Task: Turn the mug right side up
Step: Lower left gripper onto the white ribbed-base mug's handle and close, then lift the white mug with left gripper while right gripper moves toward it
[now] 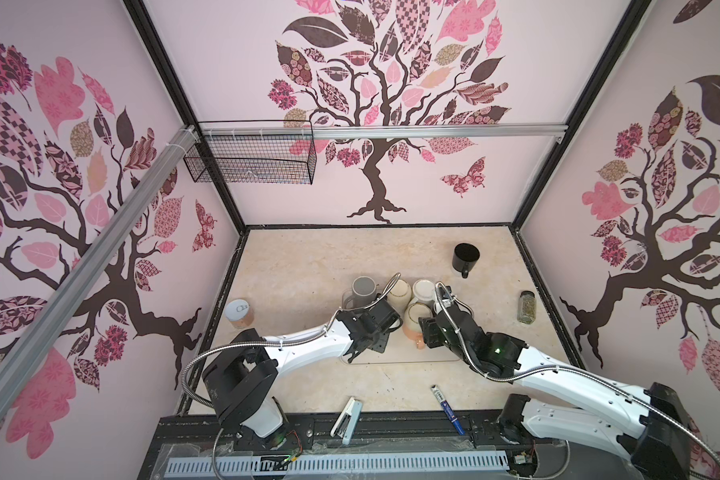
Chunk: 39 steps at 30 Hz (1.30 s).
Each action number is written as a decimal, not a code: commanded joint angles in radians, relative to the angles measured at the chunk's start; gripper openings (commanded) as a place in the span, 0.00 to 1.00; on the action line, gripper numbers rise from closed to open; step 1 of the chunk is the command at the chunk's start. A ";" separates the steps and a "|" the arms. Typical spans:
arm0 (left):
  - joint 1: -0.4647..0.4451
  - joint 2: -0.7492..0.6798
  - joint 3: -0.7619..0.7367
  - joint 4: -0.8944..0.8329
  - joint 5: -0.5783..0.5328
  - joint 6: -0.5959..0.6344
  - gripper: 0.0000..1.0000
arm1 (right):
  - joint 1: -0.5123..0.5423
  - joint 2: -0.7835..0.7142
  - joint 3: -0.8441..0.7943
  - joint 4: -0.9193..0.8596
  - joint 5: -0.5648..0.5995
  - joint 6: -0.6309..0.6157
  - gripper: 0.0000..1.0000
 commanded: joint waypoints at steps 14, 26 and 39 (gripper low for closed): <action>-0.004 0.070 0.091 0.007 -0.019 0.005 0.43 | -0.008 -0.041 -0.012 0.019 -0.001 -0.006 0.57; -0.005 0.074 0.088 0.000 -0.058 0.005 0.35 | -0.007 -0.050 -0.023 0.031 -0.015 -0.009 0.57; -0.003 0.083 0.094 -0.005 -0.101 0.019 0.24 | -0.008 -0.089 -0.052 0.074 -0.085 0.001 0.57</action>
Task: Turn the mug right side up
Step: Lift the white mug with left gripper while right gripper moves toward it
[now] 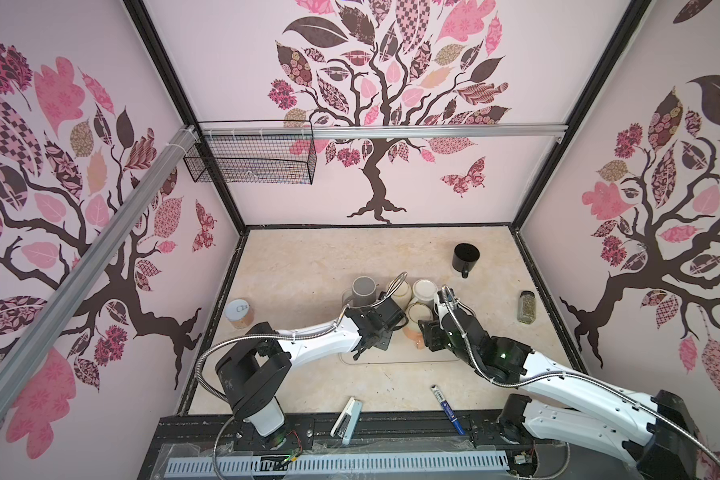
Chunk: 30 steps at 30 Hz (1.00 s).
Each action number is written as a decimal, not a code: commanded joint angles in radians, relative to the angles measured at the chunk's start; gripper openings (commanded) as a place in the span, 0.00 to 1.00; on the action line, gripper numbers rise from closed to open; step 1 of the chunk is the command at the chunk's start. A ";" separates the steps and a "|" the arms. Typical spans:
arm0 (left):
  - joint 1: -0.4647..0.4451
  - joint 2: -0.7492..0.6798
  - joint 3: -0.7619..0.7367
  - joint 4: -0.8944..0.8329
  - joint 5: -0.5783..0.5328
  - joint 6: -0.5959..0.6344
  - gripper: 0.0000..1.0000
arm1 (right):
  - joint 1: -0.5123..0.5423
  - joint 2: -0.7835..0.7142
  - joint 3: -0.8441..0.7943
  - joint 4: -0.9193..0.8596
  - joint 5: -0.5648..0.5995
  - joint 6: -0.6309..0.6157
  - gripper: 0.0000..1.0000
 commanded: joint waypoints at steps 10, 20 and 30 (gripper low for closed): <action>0.001 -0.005 0.035 0.011 -0.051 0.032 0.11 | -0.004 -0.075 -0.066 0.145 -0.117 0.024 0.62; -0.001 -0.139 0.023 -0.019 -0.024 0.054 0.00 | -0.003 -0.101 -0.134 0.277 -0.215 0.112 0.63; -0.001 -0.392 0.018 -0.051 0.025 0.048 0.00 | -0.003 -0.187 -0.210 0.411 -0.282 0.196 0.63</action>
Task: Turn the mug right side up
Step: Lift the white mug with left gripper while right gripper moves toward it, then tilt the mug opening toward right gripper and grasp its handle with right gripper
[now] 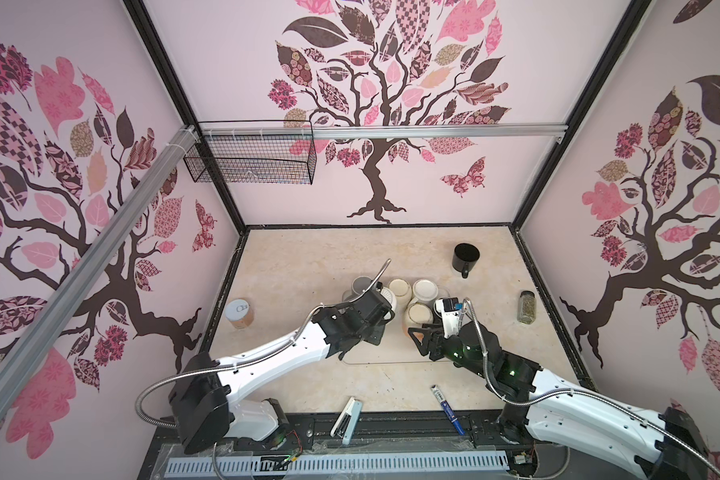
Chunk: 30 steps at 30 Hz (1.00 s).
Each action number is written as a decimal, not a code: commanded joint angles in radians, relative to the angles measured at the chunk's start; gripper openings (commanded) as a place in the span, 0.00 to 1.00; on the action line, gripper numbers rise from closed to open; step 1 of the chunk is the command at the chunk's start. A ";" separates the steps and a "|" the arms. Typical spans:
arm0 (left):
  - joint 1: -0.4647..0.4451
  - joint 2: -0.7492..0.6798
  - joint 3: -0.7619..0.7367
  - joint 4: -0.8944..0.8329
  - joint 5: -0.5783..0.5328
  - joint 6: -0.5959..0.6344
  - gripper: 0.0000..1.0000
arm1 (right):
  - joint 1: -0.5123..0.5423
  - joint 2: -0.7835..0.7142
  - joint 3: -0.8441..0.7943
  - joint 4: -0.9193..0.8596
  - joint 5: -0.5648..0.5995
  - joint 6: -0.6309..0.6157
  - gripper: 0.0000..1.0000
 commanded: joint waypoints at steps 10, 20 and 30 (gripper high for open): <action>0.000 -0.248 0.021 0.159 0.179 -0.067 0.00 | -0.002 -0.020 -0.177 0.574 -0.212 0.253 0.65; 0.000 -0.304 -0.005 0.341 0.280 -0.155 0.00 | -0.010 0.113 -0.215 1.014 -0.302 0.419 0.65; 0.000 -0.284 0.004 0.376 0.331 -0.167 0.00 | -0.074 0.364 -0.198 1.426 -0.407 0.639 0.61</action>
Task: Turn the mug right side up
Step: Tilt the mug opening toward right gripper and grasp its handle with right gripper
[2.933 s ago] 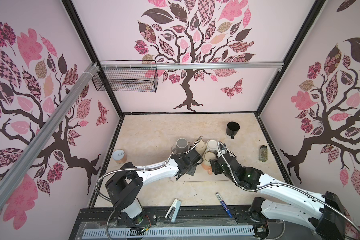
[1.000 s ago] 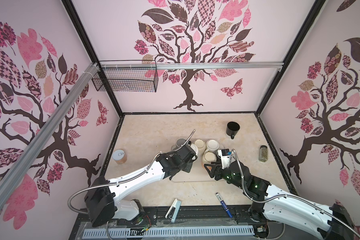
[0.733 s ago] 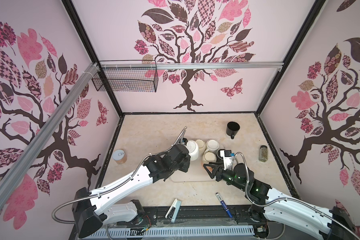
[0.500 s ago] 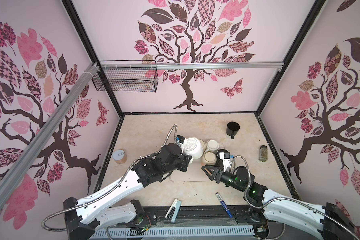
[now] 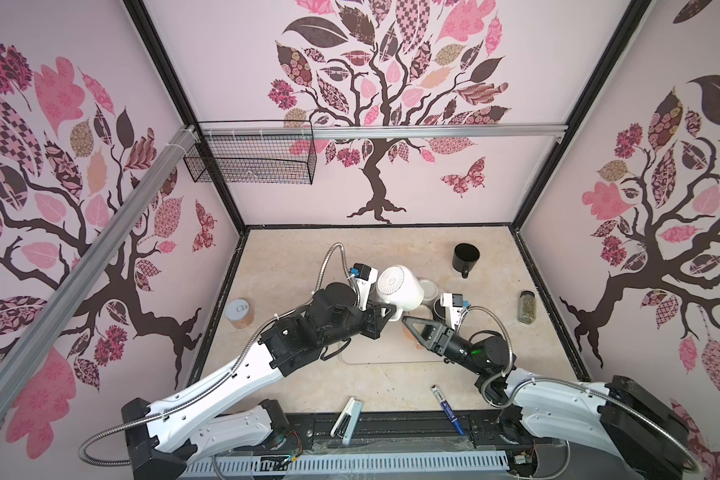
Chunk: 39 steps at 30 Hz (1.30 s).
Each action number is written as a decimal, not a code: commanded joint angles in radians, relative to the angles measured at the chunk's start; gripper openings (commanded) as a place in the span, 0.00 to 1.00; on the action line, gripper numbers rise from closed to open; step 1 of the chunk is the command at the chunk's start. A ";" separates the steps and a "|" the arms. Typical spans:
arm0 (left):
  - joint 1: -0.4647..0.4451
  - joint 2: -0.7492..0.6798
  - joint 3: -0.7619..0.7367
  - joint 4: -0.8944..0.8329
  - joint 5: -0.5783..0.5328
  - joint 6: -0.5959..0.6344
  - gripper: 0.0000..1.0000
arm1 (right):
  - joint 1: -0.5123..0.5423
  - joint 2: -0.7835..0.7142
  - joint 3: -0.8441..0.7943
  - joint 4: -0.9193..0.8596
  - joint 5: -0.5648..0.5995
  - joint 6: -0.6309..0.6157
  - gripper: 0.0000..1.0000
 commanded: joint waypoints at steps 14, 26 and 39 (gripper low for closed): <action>0.000 -0.054 -0.101 0.306 0.088 -0.102 0.00 | -0.041 0.166 0.090 0.393 -0.043 0.214 0.47; 0.000 -0.086 -0.232 0.491 0.160 -0.244 0.00 | -0.089 0.113 0.150 0.393 0.001 0.246 0.42; 0.000 -0.108 -0.275 0.502 0.181 -0.264 0.00 | -0.101 0.162 0.256 0.395 -0.040 0.257 0.12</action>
